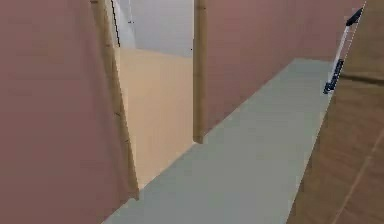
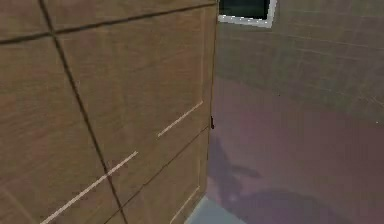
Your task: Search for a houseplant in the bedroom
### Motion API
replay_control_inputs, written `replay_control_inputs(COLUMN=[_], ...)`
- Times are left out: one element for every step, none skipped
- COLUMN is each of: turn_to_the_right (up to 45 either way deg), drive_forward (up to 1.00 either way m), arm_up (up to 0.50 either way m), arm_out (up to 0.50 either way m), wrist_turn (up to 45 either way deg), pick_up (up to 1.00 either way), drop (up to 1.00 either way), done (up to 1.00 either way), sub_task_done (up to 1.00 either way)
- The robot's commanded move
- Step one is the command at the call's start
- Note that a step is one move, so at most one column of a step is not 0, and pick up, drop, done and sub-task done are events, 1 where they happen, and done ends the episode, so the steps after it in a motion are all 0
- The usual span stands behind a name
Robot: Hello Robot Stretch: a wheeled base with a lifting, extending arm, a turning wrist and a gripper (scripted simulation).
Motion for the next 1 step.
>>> replay_control_inputs(turn_to_the_right=[0.0], drive_forward=[0.90], arm_up=[0.00], arm_out=[0.00], wrist_turn=[0.0], pick_up=[0.00], drop=[0.00], done=[0.00], sub_task_done=[0.00])
